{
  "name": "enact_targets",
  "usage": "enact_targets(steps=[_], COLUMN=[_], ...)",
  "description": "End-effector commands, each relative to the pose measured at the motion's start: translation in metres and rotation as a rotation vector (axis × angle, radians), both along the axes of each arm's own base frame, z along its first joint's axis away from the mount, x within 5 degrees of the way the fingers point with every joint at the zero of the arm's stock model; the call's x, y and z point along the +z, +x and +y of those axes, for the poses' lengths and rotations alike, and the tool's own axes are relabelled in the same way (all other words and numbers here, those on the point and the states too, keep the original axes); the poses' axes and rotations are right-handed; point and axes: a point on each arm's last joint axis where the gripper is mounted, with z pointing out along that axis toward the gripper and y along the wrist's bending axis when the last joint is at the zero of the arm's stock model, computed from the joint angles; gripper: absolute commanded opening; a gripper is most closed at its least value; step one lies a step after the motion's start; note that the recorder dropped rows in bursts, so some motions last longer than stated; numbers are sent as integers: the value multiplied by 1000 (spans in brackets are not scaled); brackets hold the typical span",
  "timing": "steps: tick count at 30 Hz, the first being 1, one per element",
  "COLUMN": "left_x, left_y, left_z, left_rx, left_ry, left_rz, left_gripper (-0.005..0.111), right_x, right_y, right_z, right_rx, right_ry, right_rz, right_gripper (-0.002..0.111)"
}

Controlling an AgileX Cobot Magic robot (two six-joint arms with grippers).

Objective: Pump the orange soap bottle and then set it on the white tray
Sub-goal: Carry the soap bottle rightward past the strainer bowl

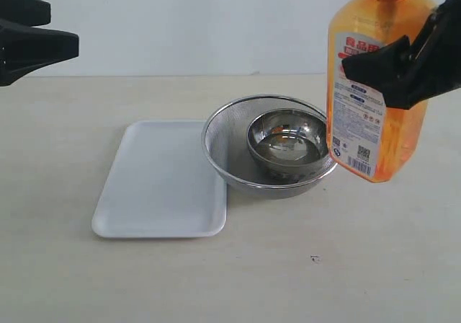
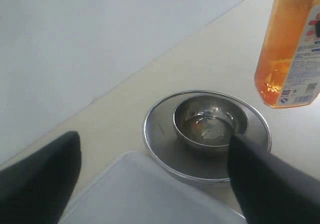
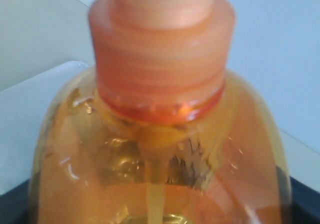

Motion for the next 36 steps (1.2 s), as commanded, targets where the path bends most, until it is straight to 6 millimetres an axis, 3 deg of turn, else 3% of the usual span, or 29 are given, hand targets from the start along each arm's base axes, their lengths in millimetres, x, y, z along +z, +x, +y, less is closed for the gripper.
enact_targets(steps=[1,25,36], left_x=[1,1,1], left_y=[-1,-1,-1], left_z=[1,1,1], left_rx=[9,7,8], left_ry=[2,1,1], left_rz=[-4,-4,-4], left_gripper=[74,74,74], right_x=[11,14,-6], right_y=[0,18,50], right_z=[-4,-37,-38], right_rx=[-58,-479,-526], right_ry=[29,38,-36], right_rz=[-44,-107,-52], right_gripper=[0,0,0])
